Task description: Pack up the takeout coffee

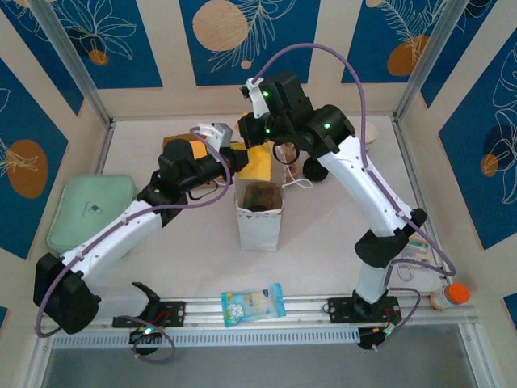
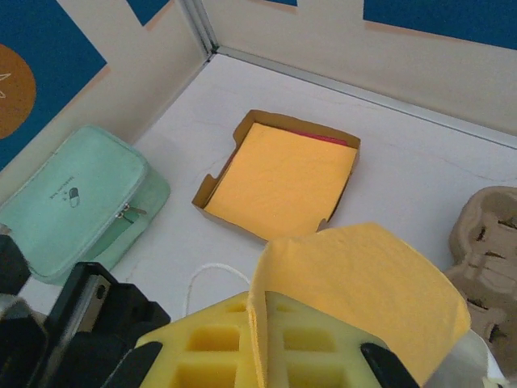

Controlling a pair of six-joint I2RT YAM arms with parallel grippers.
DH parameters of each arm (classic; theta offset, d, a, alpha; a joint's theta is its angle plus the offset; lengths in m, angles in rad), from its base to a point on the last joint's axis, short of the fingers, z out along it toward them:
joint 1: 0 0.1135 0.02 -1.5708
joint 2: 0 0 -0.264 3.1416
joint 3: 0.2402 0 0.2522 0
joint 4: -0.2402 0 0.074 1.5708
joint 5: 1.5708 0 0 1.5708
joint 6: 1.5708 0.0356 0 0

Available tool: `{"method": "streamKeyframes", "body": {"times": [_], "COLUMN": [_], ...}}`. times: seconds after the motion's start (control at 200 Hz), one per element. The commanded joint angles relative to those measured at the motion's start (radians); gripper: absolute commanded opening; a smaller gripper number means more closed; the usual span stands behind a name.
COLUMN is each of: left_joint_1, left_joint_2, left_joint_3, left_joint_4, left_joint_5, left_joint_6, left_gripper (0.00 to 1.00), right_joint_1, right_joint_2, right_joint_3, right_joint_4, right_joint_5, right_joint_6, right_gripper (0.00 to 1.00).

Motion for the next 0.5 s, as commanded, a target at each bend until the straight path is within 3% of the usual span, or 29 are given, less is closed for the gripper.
{"method": "streamKeyframes", "body": {"times": [0.0,0.495], "left_joint_1": [-0.011,-0.038], "left_joint_2": [-0.030,-0.076], "left_joint_3": [-0.024,-0.121], "left_joint_4": [0.013,0.017], "left_joint_5": [-0.022,-0.055], "left_joint_6": [0.019,-0.010], "left_gripper": [0.00,0.04], "right_joint_1": [0.005,-0.029], "right_joint_2": [-0.065,-0.191], "right_joint_3": [-0.081,-0.315], "right_joint_4": [0.084,0.210], "right_joint_5": [0.047,-0.011], "right_joint_6": [-0.004,0.049], "right_gripper": [0.02,0.00]}}
